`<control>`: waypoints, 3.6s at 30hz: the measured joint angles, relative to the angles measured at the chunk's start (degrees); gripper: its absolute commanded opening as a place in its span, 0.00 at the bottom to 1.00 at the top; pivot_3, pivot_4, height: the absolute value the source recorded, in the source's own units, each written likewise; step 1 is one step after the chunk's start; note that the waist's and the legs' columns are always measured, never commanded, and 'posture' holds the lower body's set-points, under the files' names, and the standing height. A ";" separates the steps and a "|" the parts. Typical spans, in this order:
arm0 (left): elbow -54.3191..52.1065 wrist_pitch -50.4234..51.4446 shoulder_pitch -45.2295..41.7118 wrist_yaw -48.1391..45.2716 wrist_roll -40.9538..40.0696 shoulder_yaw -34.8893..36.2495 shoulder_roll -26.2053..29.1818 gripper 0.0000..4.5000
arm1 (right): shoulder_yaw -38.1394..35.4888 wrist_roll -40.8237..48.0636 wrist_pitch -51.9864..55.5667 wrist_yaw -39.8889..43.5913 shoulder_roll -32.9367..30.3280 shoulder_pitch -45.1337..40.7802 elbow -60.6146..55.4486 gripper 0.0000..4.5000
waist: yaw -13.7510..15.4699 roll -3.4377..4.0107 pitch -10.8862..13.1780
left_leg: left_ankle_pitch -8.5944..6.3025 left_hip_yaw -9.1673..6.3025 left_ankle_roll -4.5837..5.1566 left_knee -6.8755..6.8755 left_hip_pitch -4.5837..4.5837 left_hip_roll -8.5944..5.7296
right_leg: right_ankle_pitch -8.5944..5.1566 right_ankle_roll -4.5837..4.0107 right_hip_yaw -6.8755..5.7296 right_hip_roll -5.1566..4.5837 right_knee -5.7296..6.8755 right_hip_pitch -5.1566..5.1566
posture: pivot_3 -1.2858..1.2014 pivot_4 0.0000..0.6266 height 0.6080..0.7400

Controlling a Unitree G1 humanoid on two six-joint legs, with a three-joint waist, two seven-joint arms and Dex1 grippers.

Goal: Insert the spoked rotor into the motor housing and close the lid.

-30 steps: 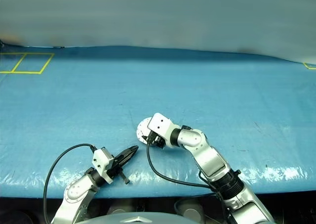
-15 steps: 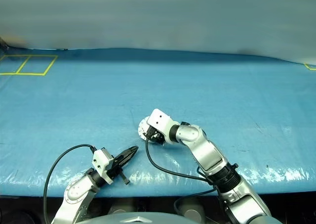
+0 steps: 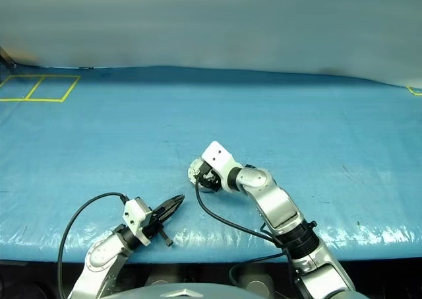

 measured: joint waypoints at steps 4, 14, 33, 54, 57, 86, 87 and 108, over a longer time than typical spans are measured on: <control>-0.31 3.75 0.10 2.28 -1.30 1.14 -0.76 0.00 | 0.00 0.12 -0.14 -0.91 0.17 1.43 -1.09 0.68 | 0.11 -0.02 -0.07 | -0.02 -0.09 0.03 -0.03 -0.06 -0.01 | -0.01 0.01 -0.18 -0.04 -0.06 0.02 | 0.52 0.24 1.00; -11.92 31.08 -7.35 19.02 -12.99 10.83 -3.65 0.00 | 0.09 0.15 -0.15 -3.50 0.99 3.53 -2.65 0.68 | 0.23 -0.22 -0.17 | -0.02 -0.25 0.04 -0.02 -0.04 -0.05 | -0.10 0.19 -0.44 -0.02 -0.10 0.18 | 0.52 0.24 1.00; -15.87 66.22 -20.05 24.33 -32.70 11.37 -3.78 0.00 | 0.23 0.18 -0.05 -4.91 1.93 4.12 -2.92 0.68 | 0.03 -0.40 -0.22 | 0.02 -0.35 -0.06 -0.07 0.04 -0.05 | -0.09 0.02 -0.42 0.37 -0.10 0.27 | 0.52 0.24 1.00; -13.22 69.38 -23.15 21.79 -29.15 8.34 -3.83 0.00 | -1.80 1.55 2.42 -6.88 3.08 7.68 -6.88 0.99 | 0.68 -0.39 -0.23 | 0.01 -0.46 -0.11 -0.16 -0.04 -0.13 | -0.11 -0.02 -0.54 -0.09 -0.22 0.25 | 0.52 0.24 1.00; -13.23 69.38 -23.20 20.97 -28.97 7.95 -3.81 0.00 | -4.24 2.62 3.36 -7.58 3.11 11.09 -10.34 0.99 | 1.05 -0.41 -0.21 | -0.01 -0.48 -0.09 -0.23 -0.09 -0.19 | -0.10 -0.01 -0.56 -0.13 -0.38 0.25 | 0.52 0.24 1.00; -13.20 66.92 -23.33 16.76 -24.56 7.57 -3.78 0.00 | -45.34 51.33 30.66 -24.97 22.05 18.26 -5.87 0.35 | 0.94 -0.34 0.28 | 0.11 -0.51 -0.14 -1.14 -0.12 -0.39 | -0.10 0.10 -0.50 0.23 -0.90 0.24 | 0.52 0.24 1.00; -13.19 66.85 -23.25 16.75 -24.51 7.81 -3.73 0.00 | -45.73 52.88 30.54 -25.76 22.05 18.24 -5.51 0.28 | 0.84 -0.35 0.28 | 0.11 -0.51 -0.14 -1.13 -0.08 -0.38 | -0.10 0.10 -0.50 0.25 -0.90 0.22 | 0.52 0.24 1.00; -13.03 65.88 -23.12 15.93 -22.50 9.07 -3.86 0.00 | -40.15 64.33 21.12 -36.23 21.69 18.87 0.99 0.51 | -0.50 -0.37 0.25 | 0.27 -0.50 -0.35 -1.15 -0.05 0.00 | -0.03 0.01 -0.04 0.77 -0.86 0.16 | 0.52 0.24 1.00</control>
